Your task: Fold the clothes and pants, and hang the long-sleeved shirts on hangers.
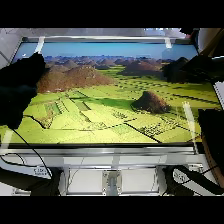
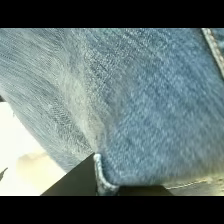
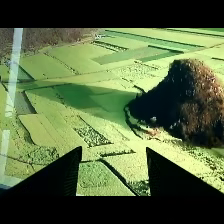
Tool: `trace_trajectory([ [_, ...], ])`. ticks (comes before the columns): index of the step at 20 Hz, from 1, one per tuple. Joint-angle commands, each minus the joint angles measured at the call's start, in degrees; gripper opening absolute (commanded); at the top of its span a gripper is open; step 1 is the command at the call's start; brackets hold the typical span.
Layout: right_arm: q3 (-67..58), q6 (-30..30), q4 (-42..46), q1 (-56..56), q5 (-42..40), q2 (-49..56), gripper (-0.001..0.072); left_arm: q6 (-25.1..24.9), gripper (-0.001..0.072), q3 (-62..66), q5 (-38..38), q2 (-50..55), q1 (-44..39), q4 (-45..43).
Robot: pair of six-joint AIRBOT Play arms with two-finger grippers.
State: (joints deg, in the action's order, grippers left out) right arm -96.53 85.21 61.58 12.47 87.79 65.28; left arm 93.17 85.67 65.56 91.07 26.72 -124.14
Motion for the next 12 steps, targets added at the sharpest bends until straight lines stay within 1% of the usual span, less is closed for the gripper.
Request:
trace_trajectory([
  [1,-1.6,-2.8,2.0,0.0,1.4,-1.8,0.0444,0.3,0.0019,0.5,2.6,-9.6,-5.6,9.7],
  [3,-4.4,-4.0,7.5,0.1,4.7,-3.3,0.0444,0.2,0.0020,0.5,2.4,-17.9,-10.6,23.7],
  [5,-7.4,-4.2,14.0,0.1,7.7,-5.0,0.0443,-1.0,0.0020,0.5,2.1,-25.0,-16.7,37.8],
  [7,-9.3,-6.2,18.3,0.1,8.6,-6.7,0.0444,-1.1,0.0020,0.5,0.3,-29.6,-25.0,48.4],
  [9,-9.6,-8.0,20.5,0.1,8.3,-8.1,0.0444,-1.0,0.0020,0.5,-2.1,-30.8,-35.6,52.4],
  [12,-9.6,-8.4,21.3,0.1,8.3,-8.2,0.0444,-1.0,0.0021,0.3,-5.2,-27.2,-53.4,52.7],
])
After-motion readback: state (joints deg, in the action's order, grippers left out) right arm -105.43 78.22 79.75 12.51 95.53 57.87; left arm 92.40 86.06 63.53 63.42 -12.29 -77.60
